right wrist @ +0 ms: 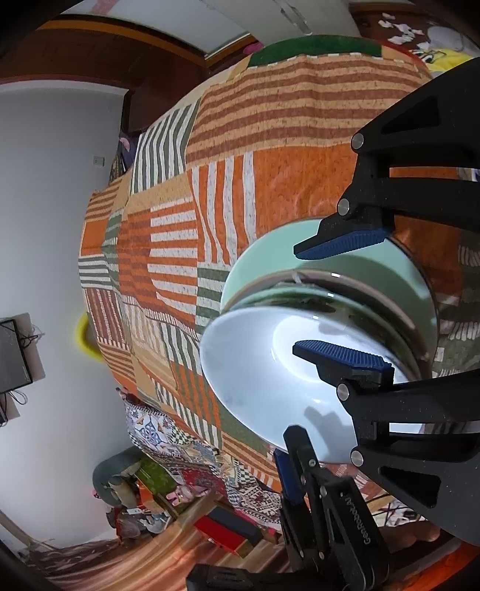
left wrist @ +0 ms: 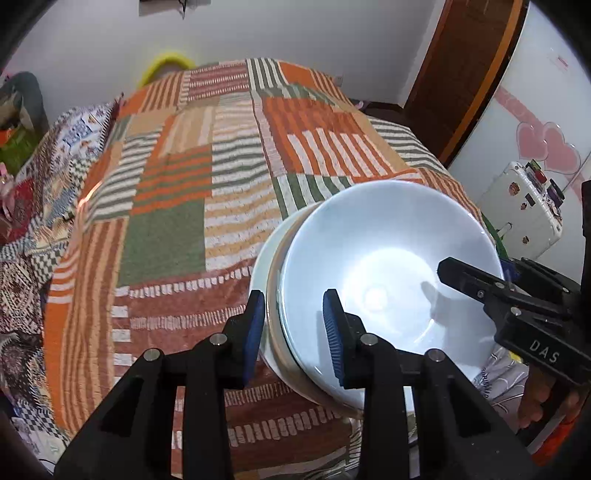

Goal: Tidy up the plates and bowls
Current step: 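Open both tools and pull them back from the stack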

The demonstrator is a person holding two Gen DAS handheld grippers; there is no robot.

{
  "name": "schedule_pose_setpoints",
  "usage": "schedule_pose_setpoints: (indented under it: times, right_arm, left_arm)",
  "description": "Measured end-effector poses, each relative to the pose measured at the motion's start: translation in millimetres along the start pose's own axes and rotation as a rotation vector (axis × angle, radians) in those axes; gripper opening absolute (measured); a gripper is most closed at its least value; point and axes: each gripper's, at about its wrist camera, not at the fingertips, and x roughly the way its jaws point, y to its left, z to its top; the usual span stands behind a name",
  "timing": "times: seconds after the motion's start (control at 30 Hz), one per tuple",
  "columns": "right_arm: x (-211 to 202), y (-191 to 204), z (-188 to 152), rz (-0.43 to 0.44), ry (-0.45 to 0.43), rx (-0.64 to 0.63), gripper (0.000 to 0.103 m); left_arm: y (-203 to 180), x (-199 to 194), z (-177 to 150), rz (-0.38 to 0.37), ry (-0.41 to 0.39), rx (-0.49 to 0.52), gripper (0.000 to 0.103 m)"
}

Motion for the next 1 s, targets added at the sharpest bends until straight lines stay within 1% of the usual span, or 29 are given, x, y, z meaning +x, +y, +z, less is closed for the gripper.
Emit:
schedule_pose_setpoints:
  times: [0.1,0.2,0.33,0.4,0.47,0.53,0.57,0.6,0.67,0.73,0.83,0.9,0.93,0.97,1.0]
  right_arm:
    - [-11.5,-0.5,1.2,-0.009,-0.028,0.000,0.045]
    - [-24.9,0.0,3.7,-0.018,-0.066,-0.006,0.046]
    - [-48.1,3.7,7.4,-0.024,-0.132,-0.014,0.047]
    - [-60.1,6.9,9.5,-0.024,-0.170,-0.019,0.048]
    - [-77.8,10.7,12.6,-0.026,-0.222,-0.030,0.049]
    - [-92.1,14.8,12.9,-0.032,-0.270,-0.039,0.053]
    - [-101.5,17.3,13.1,-0.035,-0.301,-0.045,0.057]
    - [-110.0,19.5,13.2,-0.036,-0.331,-0.052,0.059]
    - [-124.7,23.6,13.4,-0.038,-0.377,-0.065,0.060]
    - [-138.3,28.4,12.9,-0.035,-0.419,-0.080,0.061]
    - [-153.1,34.6,11.8,-0.028,-0.472,-0.097,0.062]
    - [-159.7,38.1,10.4,-0.027,-0.504,-0.106,0.068]
    - [-163.4,40.5,9.4,-0.027,-0.524,-0.113,0.070]
    - [-167.4,43.3,8.3,-0.030,-0.543,-0.121,0.071]
    - [-170.3,45.9,7.1,-0.033,-0.557,-0.129,0.072]
  left_arm:
    - [-1.6,-13.3,0.5,0.011,-0.037,0.010,0.033]
    - [-5.6,-30.8,1.7,0.038,-0.099,0.031,0.033]
    - [-13.0,-64.1,3.3,0.059,-0.209,0.057,0.034]
    - [-15.8,-81.1,4.3,0.061,-0.263,0.059,0.040]
    - [-19.1,-102.9,3.9,0.061,-0.337,0.059,0.043]
    - [-22.1,-119.9,4.2,0.058,-0.392,0.061,0.045]
    - [-23.9,-132.2,3.3,0.054,-0.431,0.064,0.046]
    - [-25.8,-140.6,2.6,0.053,-0.458,0.066,0.050]
    - [-28.4,-159.4,-0.2,0.052,-0.520,0.064,0.056]
    - [-29.3,-174.5,-3.0,0.048,-0.571,0.063,0.057]
    - [-30.9,-193.0,-7.7,0.039,-0.620,0.060,0.058]
    - [-31.5,-202.2,-9.7,0.030,-0.644,0.057,0.058]
    - [-31.8,-206.2,-11.1,0.026,-0.655,0.056,0.059]
    - [-32.0,-209.6,-12.6,0.024,-0.666,0.056,0.063]
    - [-33.3,-212.3,-15.2,0.025,-0.675,0.056,0.071]
